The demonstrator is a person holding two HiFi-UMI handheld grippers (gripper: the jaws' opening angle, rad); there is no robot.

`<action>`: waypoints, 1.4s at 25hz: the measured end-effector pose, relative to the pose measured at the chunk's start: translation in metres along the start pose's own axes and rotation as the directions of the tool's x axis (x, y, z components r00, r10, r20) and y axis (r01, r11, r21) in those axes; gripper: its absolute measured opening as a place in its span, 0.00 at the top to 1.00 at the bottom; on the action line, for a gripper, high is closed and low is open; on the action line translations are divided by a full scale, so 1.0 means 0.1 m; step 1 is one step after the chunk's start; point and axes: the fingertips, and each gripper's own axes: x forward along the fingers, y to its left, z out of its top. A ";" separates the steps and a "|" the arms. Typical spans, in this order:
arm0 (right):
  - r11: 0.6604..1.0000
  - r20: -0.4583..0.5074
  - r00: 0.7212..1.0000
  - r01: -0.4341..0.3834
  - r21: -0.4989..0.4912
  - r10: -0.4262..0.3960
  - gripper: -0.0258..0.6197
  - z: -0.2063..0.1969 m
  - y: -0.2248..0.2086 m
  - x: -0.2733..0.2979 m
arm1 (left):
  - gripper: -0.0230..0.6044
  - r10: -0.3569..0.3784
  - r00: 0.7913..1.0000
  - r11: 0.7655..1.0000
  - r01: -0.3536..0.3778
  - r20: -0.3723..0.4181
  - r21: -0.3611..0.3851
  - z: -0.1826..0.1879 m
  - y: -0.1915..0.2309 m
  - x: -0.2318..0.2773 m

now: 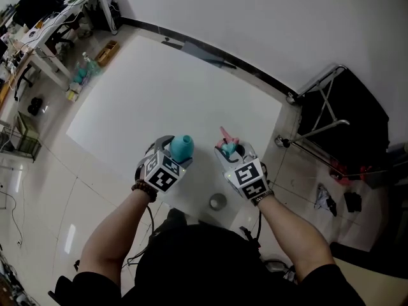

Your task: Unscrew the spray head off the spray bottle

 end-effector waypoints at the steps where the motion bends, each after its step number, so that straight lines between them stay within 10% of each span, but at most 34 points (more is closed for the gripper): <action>1: 1.000 -0.003 1.000 0.001 0.010 -0.001 0.77 -0.04 0.01 0.04 | 0.32 0.002 1.000 1.000 -0.002 0.004 0.003 0.01 -0.01 0.02; 19: 0.990 -0.040 0.999 -0.022 0.138 0.028 0.77 -0.49 0.25 0.43 | 0.31 0.005 1.000 1.000 -0.005 0.029 0.006 -0.03 -0.06 0.16; 35: 0.995 -0.110 0.991 -0.076 0.058 0.082 0.64 -0.65 0.38 0.42 | 0.30 -0.027 0.999 0.999 0.027 0.030 0.025 -0.09 -0.18 0.22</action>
